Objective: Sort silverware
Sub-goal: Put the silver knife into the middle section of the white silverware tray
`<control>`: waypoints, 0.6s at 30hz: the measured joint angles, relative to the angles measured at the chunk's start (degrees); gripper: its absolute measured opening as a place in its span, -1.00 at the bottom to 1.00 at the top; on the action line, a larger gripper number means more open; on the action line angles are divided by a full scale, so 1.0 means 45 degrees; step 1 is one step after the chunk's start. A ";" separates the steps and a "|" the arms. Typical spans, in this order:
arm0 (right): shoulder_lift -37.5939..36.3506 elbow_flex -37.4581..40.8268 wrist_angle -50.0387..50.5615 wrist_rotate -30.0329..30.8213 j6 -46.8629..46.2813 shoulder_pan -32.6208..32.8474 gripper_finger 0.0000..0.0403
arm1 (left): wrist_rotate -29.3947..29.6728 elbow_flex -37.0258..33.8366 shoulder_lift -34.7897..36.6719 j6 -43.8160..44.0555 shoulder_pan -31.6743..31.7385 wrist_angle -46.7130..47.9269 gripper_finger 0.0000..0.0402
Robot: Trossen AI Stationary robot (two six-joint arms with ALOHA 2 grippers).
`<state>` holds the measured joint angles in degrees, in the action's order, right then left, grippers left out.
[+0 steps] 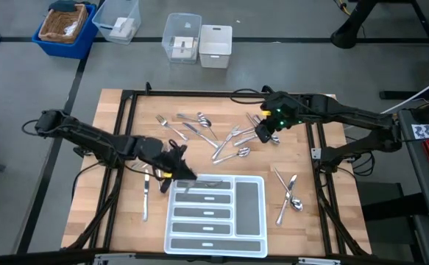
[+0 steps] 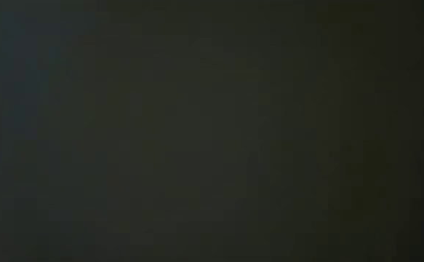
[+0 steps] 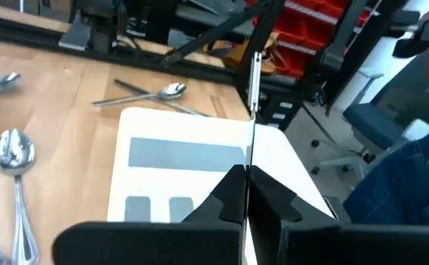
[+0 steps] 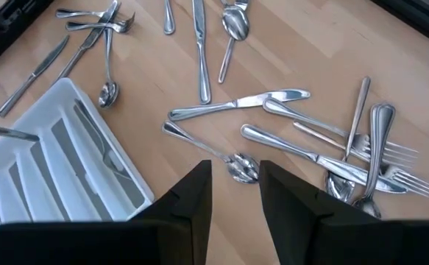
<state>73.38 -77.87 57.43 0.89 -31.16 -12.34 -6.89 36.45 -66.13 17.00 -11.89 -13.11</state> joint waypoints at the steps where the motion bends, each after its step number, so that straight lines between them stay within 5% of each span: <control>1: 0.0000 0.0000 0.0000 0.0000 0.0000 0.0000 -0.43 | 0.0167 0.0000 0.0000 0.0008 -0.0071 0.0293 -1.00; 8: 0.0034 0.0005 0.0000 -0.0098 0.0000 0.0000 -0.43 | 0.0811 0.0000 -0.0248 -0.0244 -0.0202 0.1484 -1.00; 18: 0.0039 0.0005 0.0292 -0.0102 0.0379 -0.0014 -0.43 | 0.0829 0.0059 -0.2041 -0.1461 -0.0550 -0.0150 -1.00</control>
<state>73.56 -77.84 58.74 0.43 -29.45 -12.40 -3.16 36.71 -75.31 10.43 -14.36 -13.79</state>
